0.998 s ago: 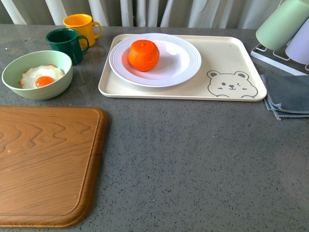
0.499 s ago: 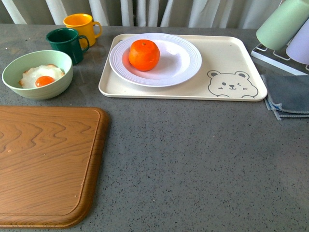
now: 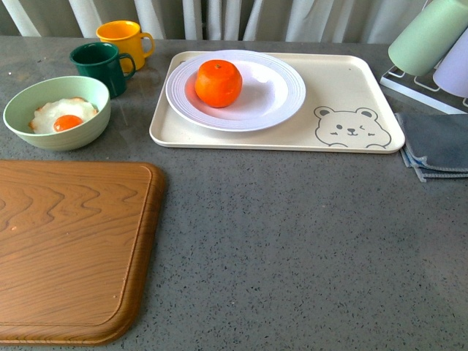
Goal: Place orange and plate with both arms
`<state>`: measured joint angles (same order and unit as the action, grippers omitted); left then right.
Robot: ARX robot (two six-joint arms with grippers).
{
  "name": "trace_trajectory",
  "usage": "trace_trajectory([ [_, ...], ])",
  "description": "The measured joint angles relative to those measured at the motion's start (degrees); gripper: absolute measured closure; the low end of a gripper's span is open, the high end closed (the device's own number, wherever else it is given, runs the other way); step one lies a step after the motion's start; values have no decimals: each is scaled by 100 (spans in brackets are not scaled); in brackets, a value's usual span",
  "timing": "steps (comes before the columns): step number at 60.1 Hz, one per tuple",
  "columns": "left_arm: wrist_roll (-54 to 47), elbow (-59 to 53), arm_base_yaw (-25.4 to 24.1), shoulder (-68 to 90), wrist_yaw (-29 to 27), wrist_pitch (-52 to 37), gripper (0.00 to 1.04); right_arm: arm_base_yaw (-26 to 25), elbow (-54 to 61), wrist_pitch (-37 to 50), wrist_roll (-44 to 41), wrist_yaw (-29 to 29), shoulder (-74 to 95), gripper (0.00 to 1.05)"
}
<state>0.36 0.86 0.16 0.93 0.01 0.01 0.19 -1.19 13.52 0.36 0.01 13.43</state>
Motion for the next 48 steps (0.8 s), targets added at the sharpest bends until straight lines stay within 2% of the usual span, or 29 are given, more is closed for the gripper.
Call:
trace_trajectory([
  [15,2,0,0,0,0,0,9,0,0,-352,0,0,-345,103],
  [21,0,0,0,0,-2,0,9,0,-2,-1250,-2,11,-1073,103],
  [48,2,0,0,0,0,0,9,0,-2,-1344,-2,4,-1309,103],
])
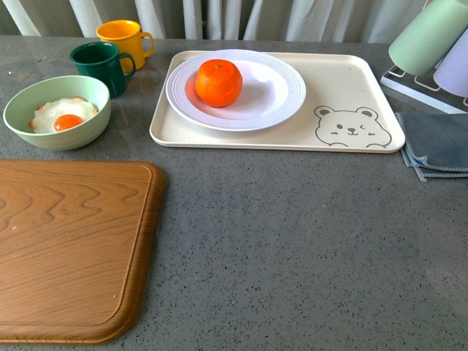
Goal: Place orange and plate with both arms
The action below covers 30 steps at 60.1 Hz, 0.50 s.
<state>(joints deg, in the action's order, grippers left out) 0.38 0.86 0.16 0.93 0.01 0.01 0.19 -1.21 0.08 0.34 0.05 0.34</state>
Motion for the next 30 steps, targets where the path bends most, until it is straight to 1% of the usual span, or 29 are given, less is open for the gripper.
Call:
trace_trajectory([
  [2,-2,0,0,0,0,0,9,0,0,0,0,0,0,103],
  [4,-2,0,0,0,0,0,9,0,0,0,-4,0,0,100],
  [6,-2,0,0,0,0,0,9,0,0,0,-4,0,0,93],
  [11,-2,0,0,0,0,0,9,0,0,0,-4,0,0,81],
  [13,-2,0,0,0,0,0,9,0,0,0,-4,0,0,74],
  [16,-2,0,0,0,-2,0,9,0,0,0,-4,0,0,67],
  [18,-2,0,0,0,0,0,9,0,0,0,-4,0,0,60],
  [23,-2,0,0,0,0,0,9,0,0,0,-4,0,0,47],
  [30,-2,0,0,0,0,0,9,0,0,0,-4,0,0,25],
])
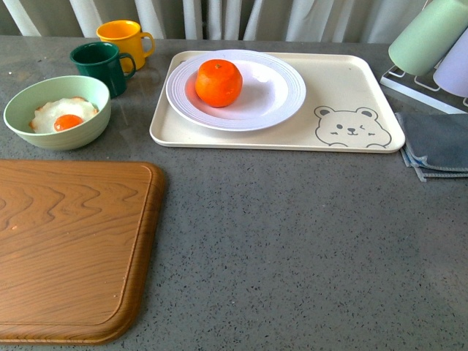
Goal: Place orange and plate with both arms
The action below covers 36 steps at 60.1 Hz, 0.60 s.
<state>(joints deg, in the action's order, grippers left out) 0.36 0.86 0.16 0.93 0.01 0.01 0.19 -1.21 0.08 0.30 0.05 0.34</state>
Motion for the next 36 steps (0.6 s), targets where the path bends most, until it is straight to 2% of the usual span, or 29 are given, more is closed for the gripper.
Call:
trace_trajectory([
  [7,2,0,0,0,0,0,9,0,0,0,2,0,0,7],
  [36,0,0,0,0,0,0,9,0,0,0,0,0,0,9],
])
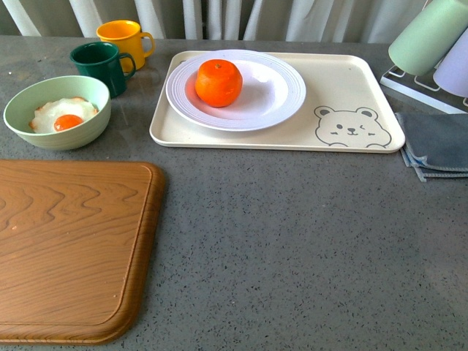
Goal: Place orange and plate with both arms
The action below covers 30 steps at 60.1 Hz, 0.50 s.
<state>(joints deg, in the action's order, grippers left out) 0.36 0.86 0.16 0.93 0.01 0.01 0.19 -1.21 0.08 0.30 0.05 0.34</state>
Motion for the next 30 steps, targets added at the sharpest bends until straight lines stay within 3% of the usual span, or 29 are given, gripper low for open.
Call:
trace_trajectory([
  [30,0,0,0,0,0,0,9,0,0,0,0,0,0,9],
])
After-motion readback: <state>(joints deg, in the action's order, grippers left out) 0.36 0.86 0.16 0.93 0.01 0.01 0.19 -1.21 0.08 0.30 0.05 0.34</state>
